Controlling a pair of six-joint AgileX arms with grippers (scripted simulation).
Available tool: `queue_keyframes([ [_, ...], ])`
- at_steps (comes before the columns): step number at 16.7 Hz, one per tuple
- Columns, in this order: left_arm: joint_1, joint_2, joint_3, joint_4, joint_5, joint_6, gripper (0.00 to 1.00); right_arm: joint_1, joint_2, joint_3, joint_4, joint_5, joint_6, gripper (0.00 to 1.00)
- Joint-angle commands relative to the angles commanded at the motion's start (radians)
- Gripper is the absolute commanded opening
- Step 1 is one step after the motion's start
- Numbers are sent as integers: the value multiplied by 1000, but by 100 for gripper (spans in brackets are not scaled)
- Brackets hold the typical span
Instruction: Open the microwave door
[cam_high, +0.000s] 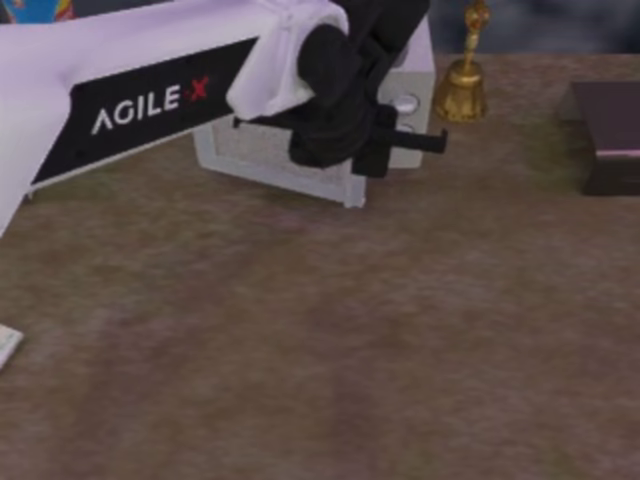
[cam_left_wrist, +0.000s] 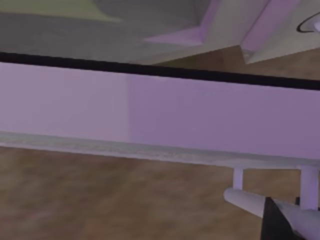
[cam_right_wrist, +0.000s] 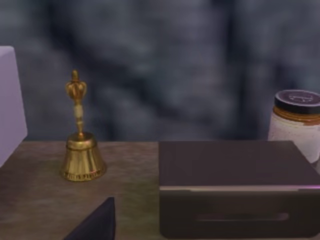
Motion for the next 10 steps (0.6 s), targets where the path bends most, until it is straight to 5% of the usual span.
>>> queue_keyframes([
  [10,-8,1,2,1,8,-6,0,0,0,0,0,0,0,100],
])
